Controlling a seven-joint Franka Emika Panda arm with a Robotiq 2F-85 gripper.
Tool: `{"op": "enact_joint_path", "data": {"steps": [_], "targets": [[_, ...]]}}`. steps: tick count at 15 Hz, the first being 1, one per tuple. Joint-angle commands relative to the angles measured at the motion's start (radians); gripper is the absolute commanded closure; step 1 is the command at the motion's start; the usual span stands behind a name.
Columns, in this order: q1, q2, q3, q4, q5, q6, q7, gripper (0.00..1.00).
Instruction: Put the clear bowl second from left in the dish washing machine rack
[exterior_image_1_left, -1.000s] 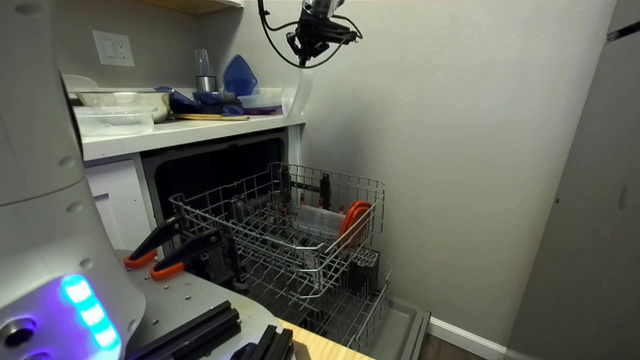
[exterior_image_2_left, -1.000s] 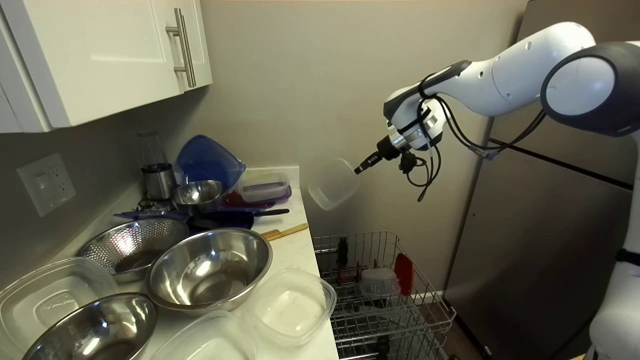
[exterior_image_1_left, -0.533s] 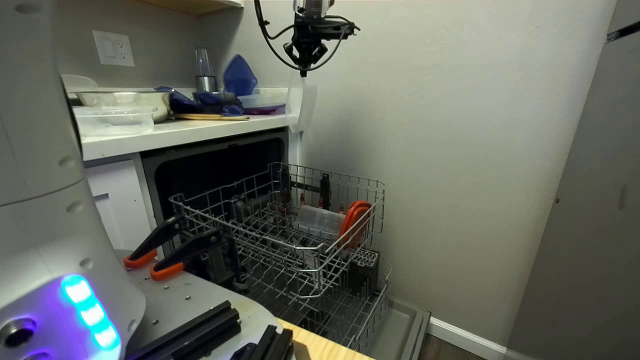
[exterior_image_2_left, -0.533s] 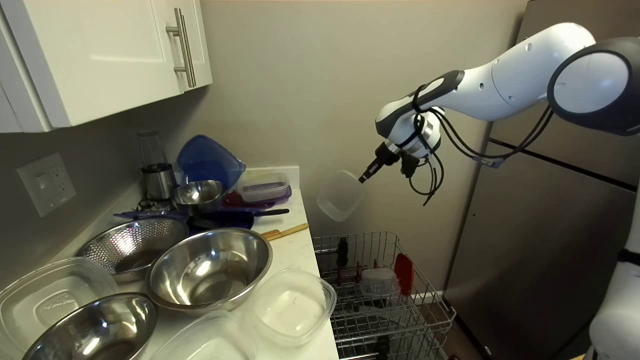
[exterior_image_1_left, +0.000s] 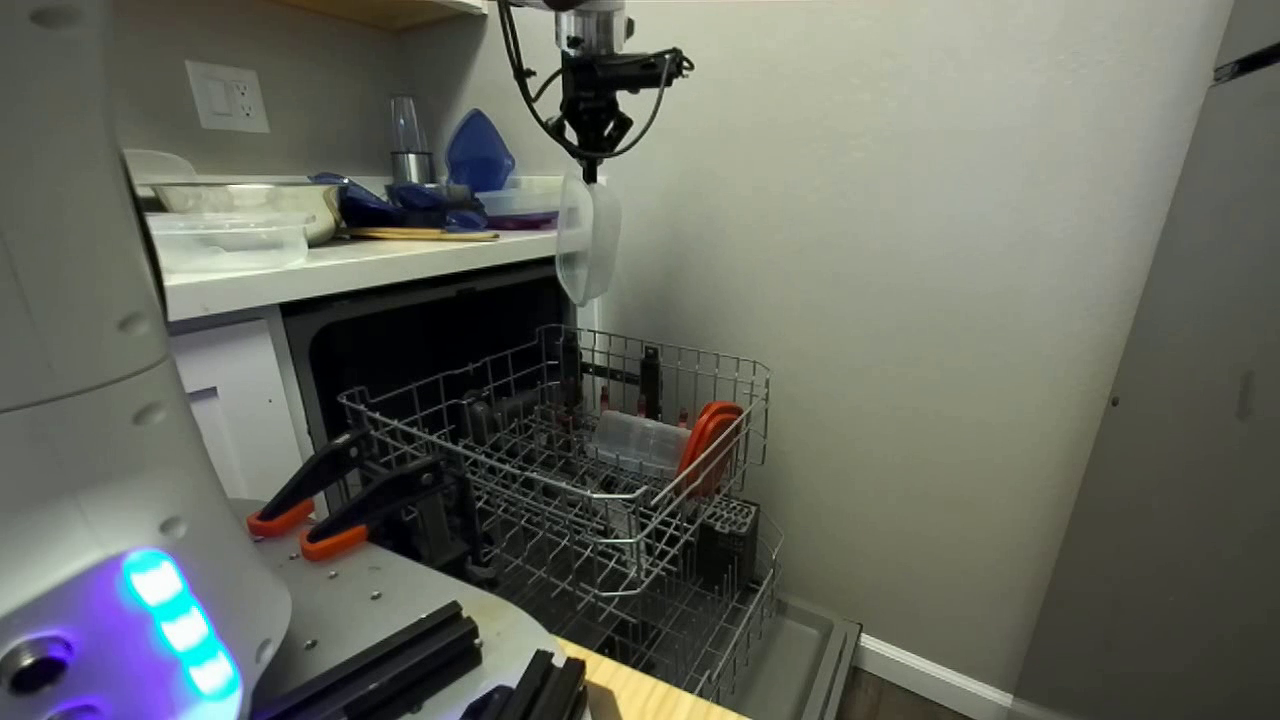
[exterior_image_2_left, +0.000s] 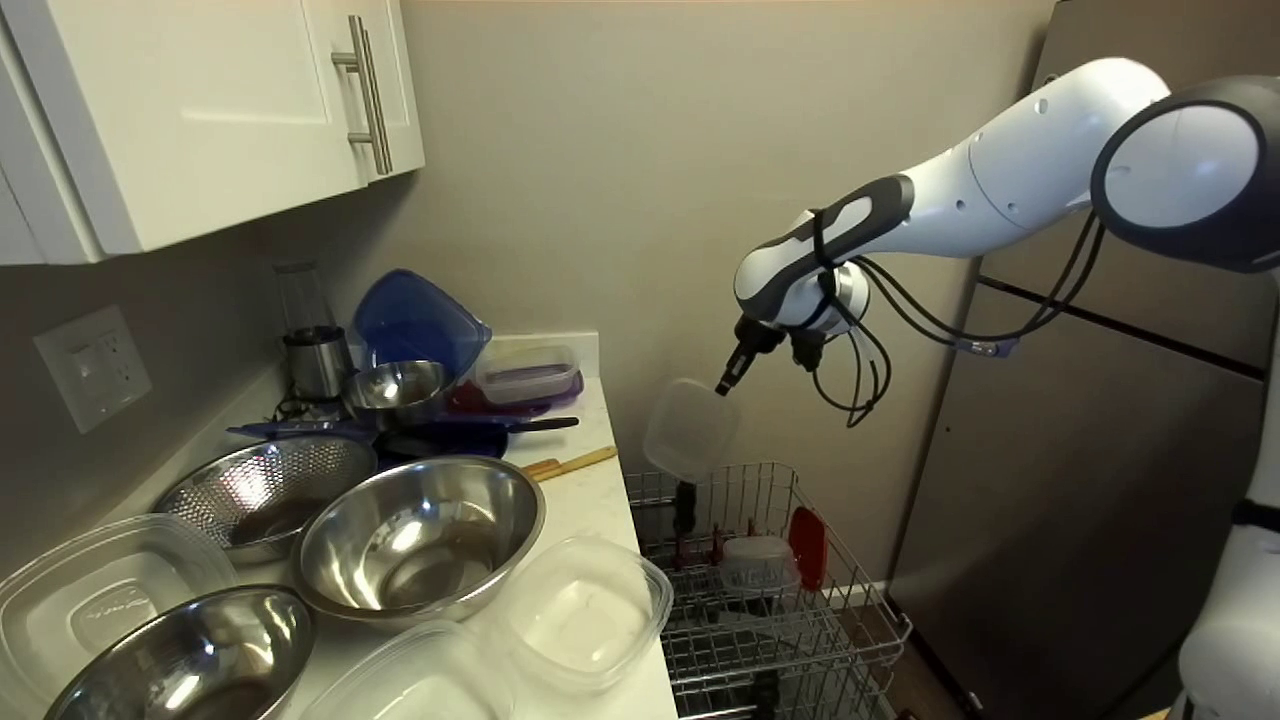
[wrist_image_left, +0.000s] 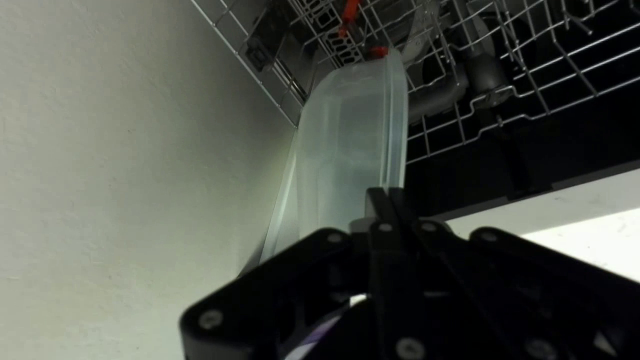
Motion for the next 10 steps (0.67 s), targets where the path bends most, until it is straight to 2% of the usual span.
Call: {"op": "enact_joint_path", "data": {"steps": [1,10], "targets": [[-0.001,0.009,0.025,-0.022,-0.150,0.024,0.099,0.99],[0.051,0.105,0.033,-0.014,-0.495,0.037,0.281,0.99]]}}
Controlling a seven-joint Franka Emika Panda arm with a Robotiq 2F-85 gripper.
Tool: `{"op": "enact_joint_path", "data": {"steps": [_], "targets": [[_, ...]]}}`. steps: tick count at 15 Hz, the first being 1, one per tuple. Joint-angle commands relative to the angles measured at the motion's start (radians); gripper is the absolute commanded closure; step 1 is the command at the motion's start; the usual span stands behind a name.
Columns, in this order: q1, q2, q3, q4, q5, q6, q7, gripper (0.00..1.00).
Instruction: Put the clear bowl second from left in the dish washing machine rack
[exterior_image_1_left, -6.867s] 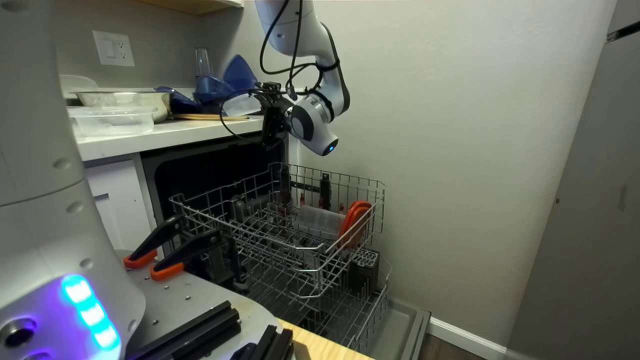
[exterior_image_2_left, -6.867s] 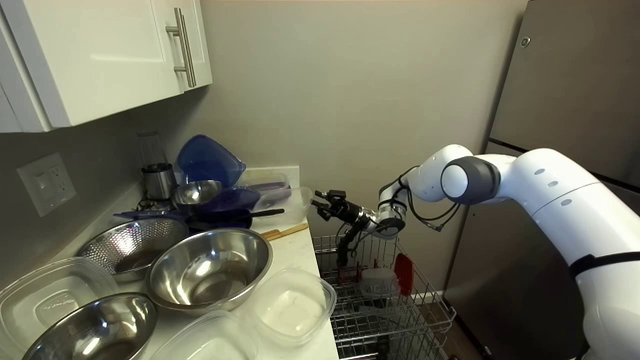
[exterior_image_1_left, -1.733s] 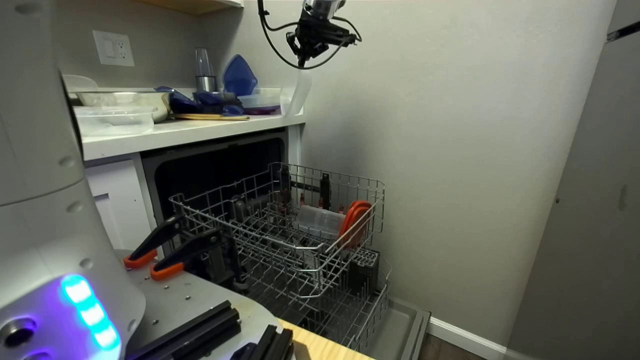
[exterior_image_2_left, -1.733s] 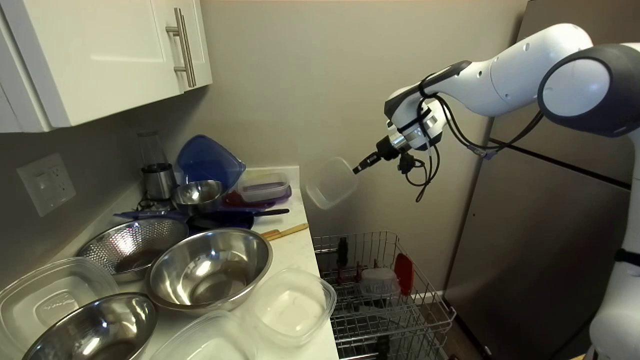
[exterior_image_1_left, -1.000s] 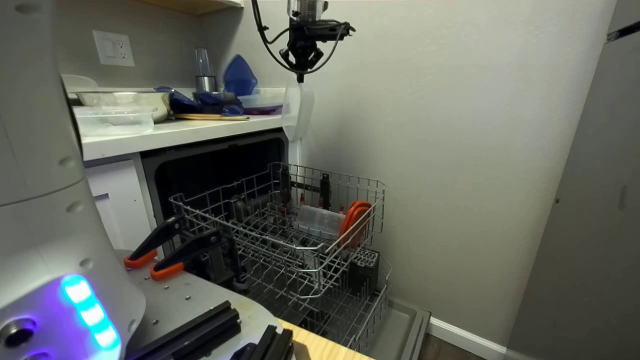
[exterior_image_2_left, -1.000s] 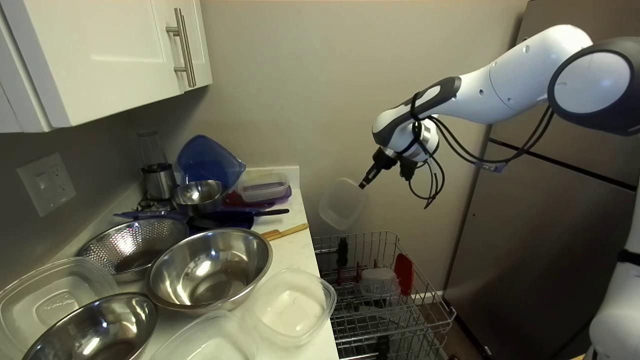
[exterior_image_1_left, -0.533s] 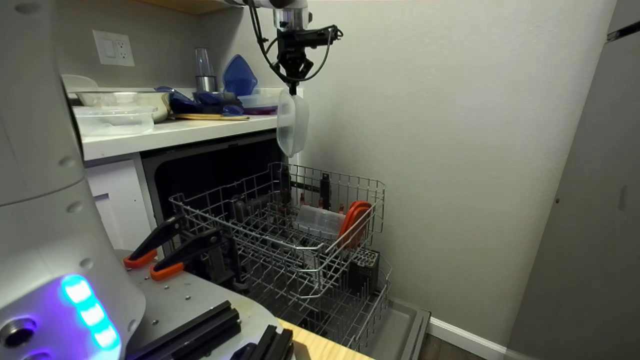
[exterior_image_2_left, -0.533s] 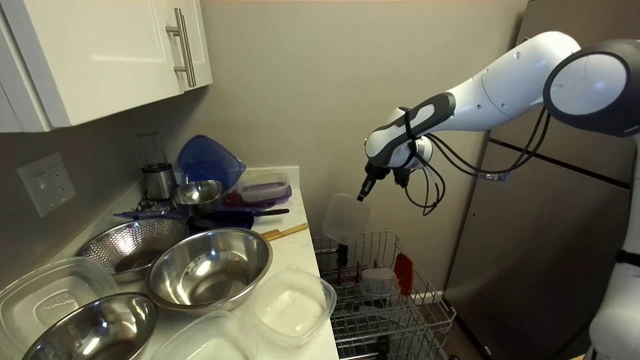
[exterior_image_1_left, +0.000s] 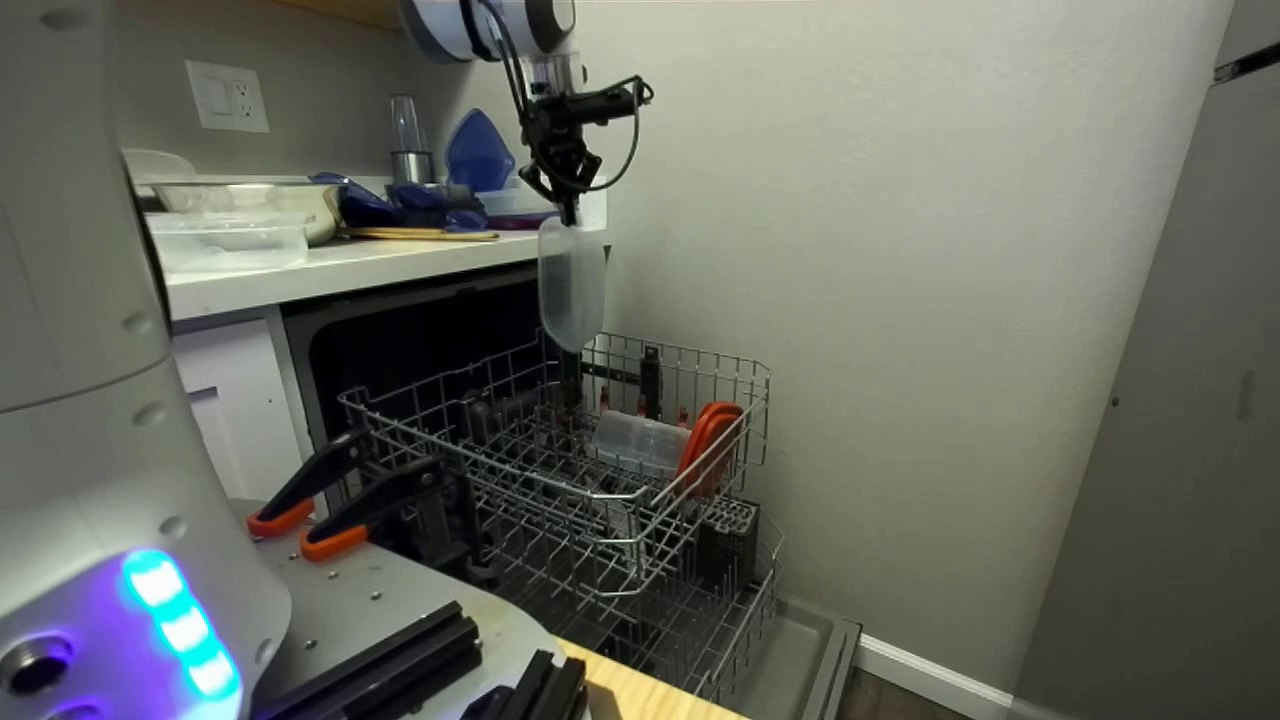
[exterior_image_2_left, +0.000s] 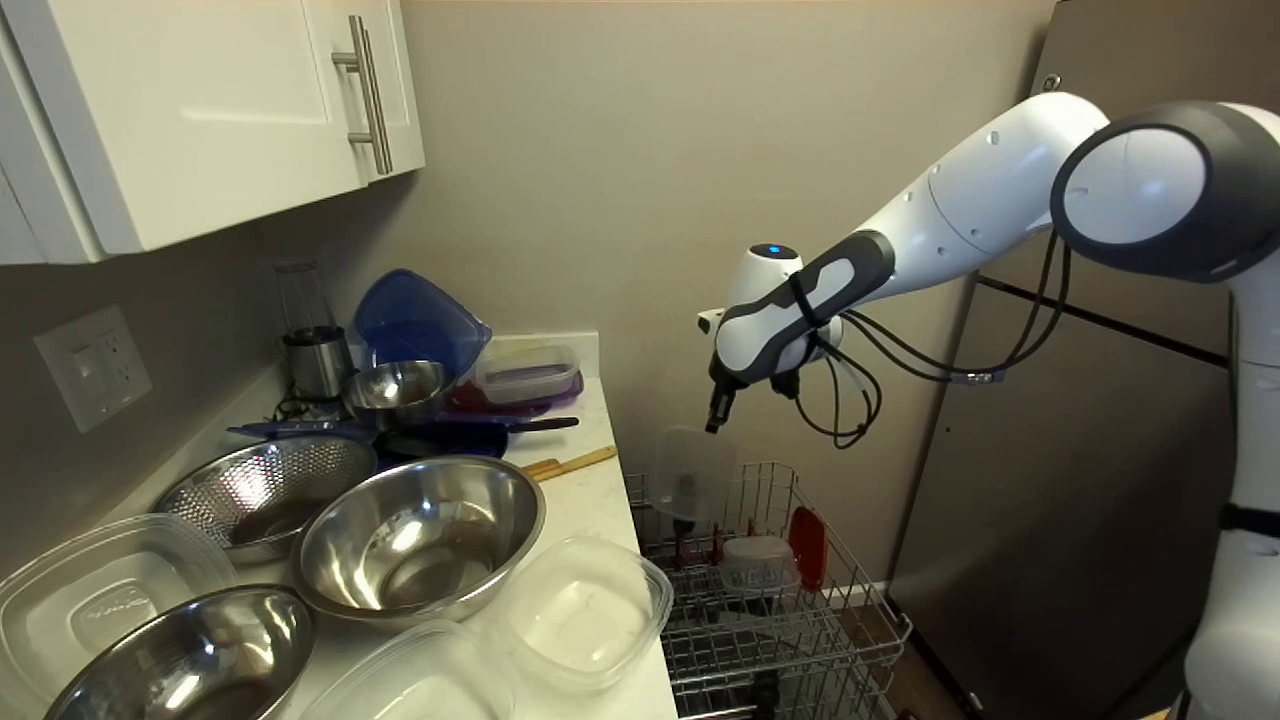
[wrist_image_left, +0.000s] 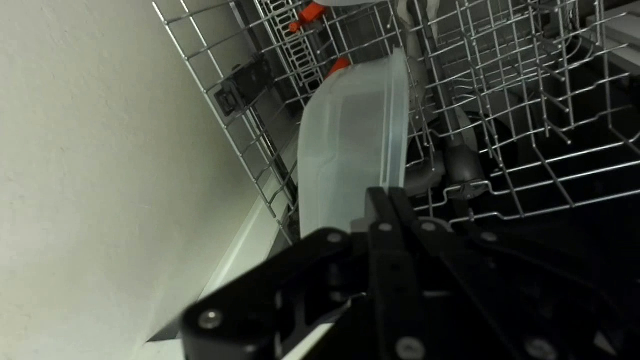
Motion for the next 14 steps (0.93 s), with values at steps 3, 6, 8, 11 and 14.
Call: {"op": "enact_joint_path", "data": {"steps": [3,6,8,11,14], "targets": [[0.030,0.047,-0.013,-0.003,-0.208,0.046,0.122,0.99],[0.039,0.070,-0.019,0.007,-0.292,0.060,0.169,0.99],[0.041,0.083,-0.023,0.014,-0.336,0.067,0.193,0.99],[0.068,0.096,-0.064,0.021,-0.453,0.119,0.256,0.99],[0.106,0.115,-0.121,0.032,-0.586,0.175,0.344,0.99]]}}
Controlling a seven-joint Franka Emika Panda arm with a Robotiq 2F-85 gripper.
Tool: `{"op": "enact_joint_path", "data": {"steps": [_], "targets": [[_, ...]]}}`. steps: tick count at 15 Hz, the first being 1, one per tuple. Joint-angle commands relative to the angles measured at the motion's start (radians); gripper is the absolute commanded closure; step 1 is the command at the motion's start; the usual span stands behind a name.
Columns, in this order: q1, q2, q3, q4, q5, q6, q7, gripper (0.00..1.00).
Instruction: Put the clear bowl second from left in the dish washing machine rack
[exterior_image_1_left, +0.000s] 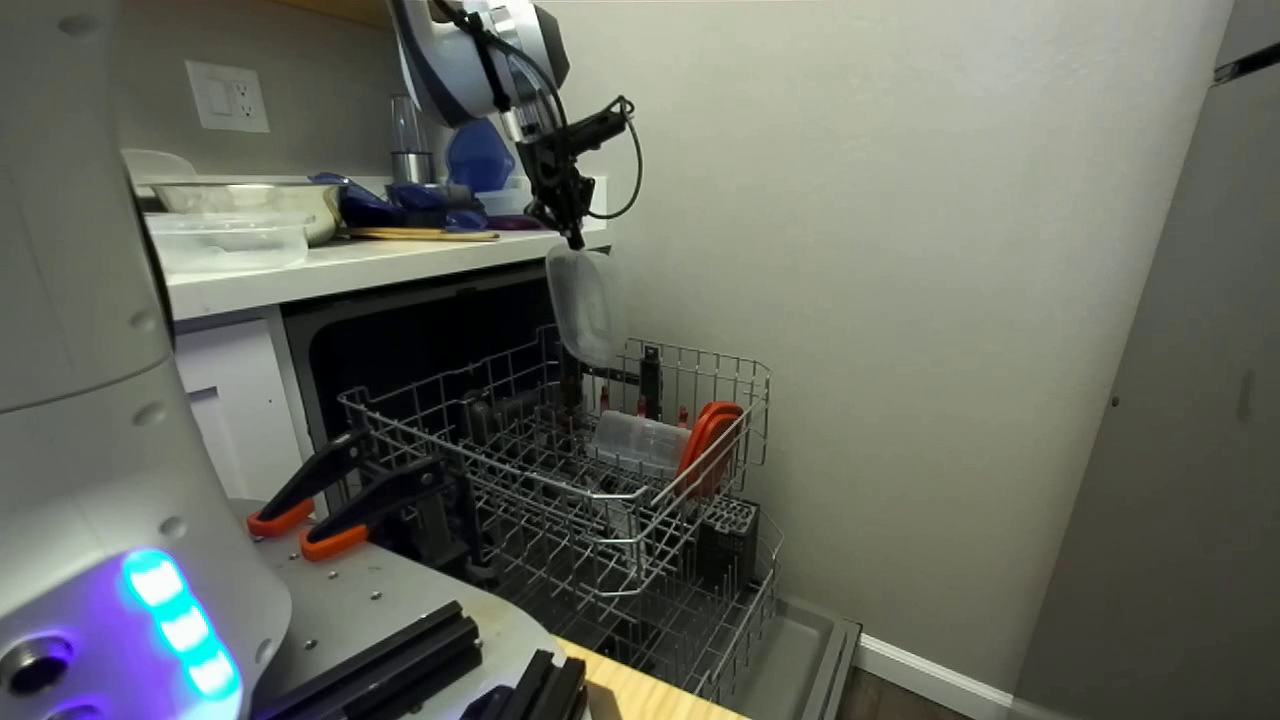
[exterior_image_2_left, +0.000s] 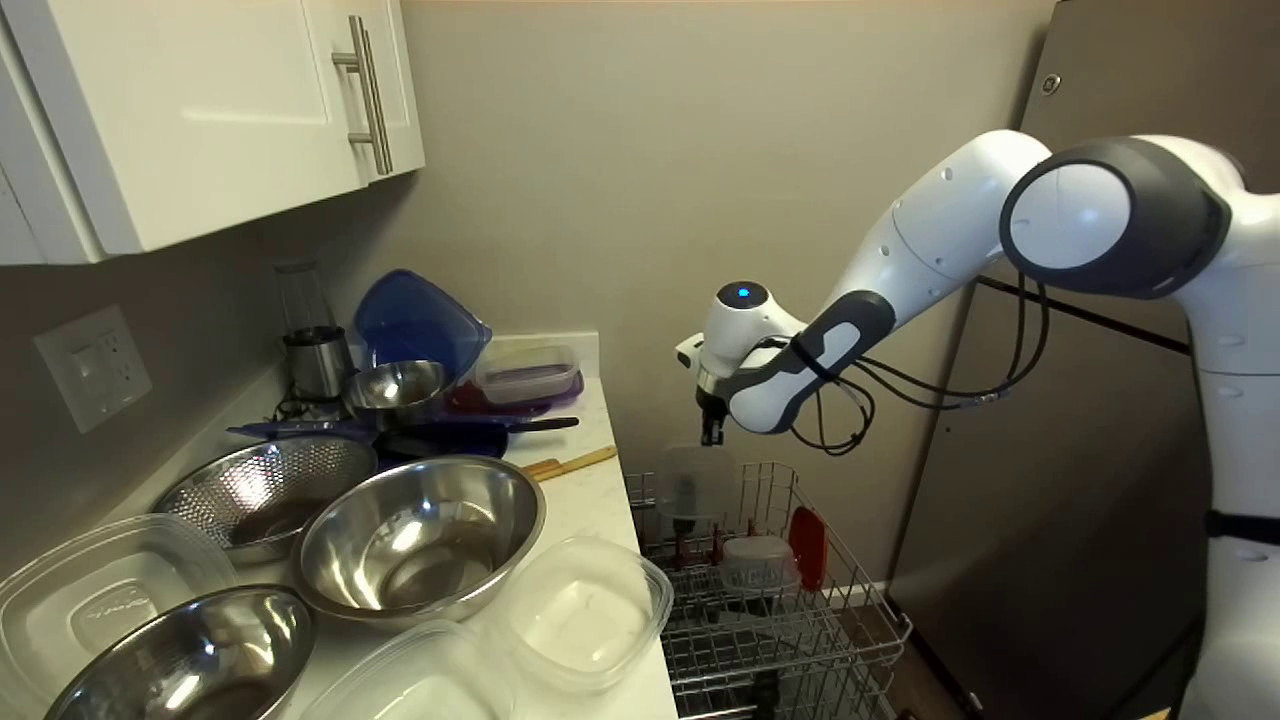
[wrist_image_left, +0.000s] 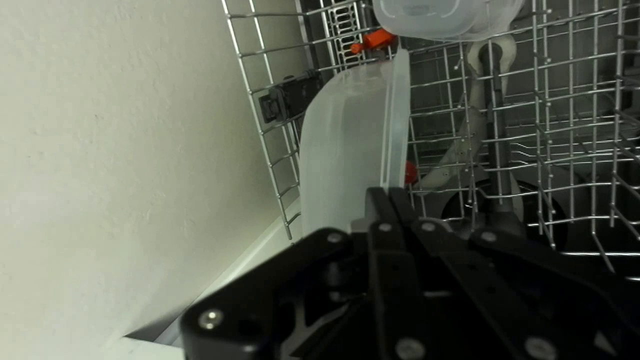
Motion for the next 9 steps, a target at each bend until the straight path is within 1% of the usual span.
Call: {"op": "enact_joint_path", "data": {"steps": [1,2,4,9], "targets": [[0.047,0.024,-0.066,0.013,-0.149,0.068,0.122,0.99],[0.072,0.029,-0.094,0.013,-0.167,0.083,0.147,0.99],[0.092,0.037,-0.117,0.010,-0.199,0.104,0.190,0.99],[0.184,0.074,-0.215,0.017,-0.329,0.166,0.324,0.99]]}}
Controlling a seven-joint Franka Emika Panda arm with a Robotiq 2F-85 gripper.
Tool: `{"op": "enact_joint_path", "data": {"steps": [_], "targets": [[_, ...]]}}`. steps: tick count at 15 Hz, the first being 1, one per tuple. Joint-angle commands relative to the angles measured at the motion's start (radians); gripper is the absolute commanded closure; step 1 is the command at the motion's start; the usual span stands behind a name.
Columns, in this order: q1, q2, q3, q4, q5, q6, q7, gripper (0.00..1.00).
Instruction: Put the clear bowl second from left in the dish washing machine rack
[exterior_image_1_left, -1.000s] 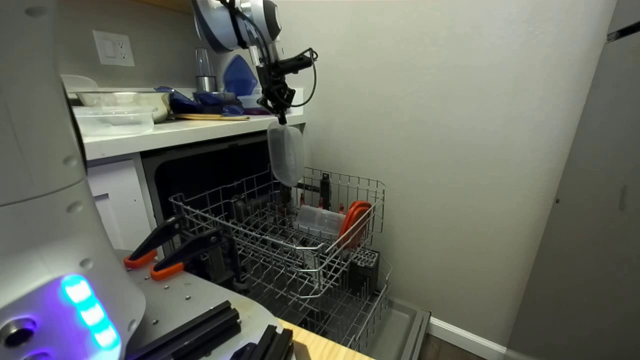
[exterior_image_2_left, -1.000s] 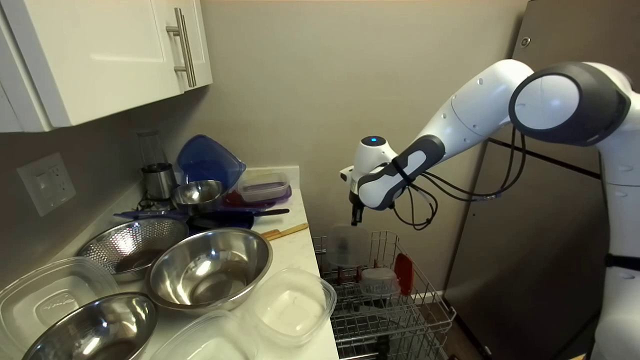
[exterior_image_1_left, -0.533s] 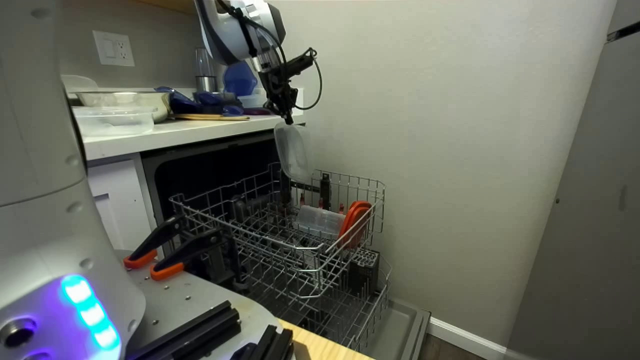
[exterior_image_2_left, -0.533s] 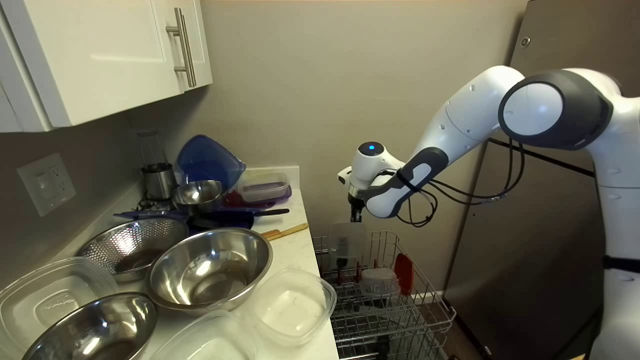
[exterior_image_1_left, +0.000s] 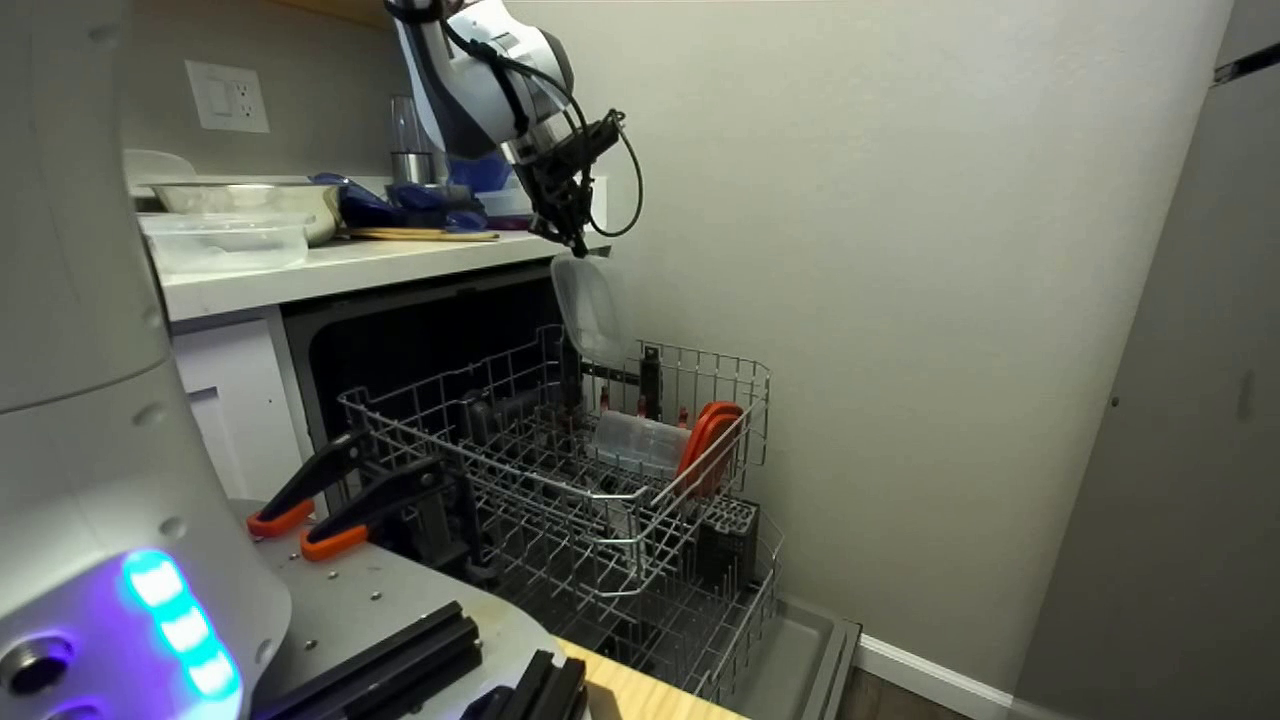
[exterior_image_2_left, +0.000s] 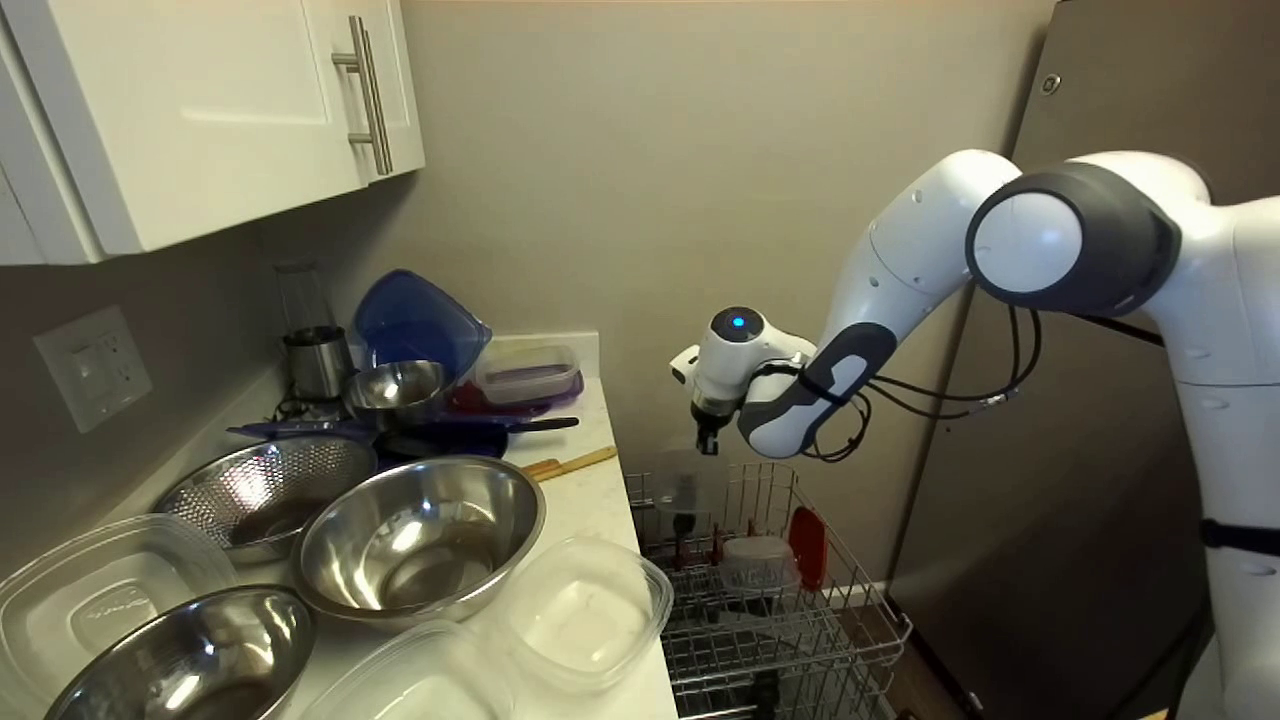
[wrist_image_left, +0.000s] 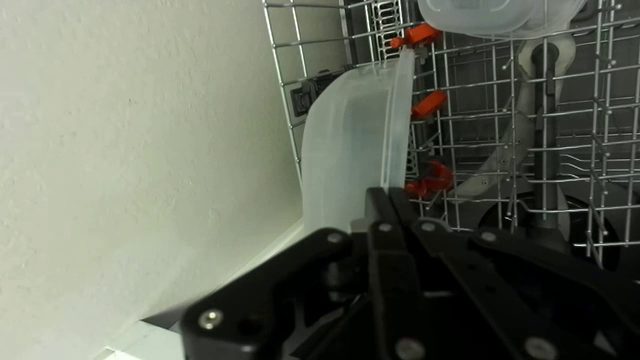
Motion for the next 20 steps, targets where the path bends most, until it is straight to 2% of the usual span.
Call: {"op": "enact_joint_path", "data": {"steps": [1,12,17,20], "targets": [[0.070,0.030,-0.078,0.008,-0.104,0.055,0.111,0.99],[0.217,0.152,-0.208,0.023,-0.259,0.161,0.313,0.99],[0.262,0.204,-0.240,0.037,-0.265,0.200,0.331,0.99],[0.263,0.217,-0.246,0.029,-0.266,0.241,0.302,0.99]]}}
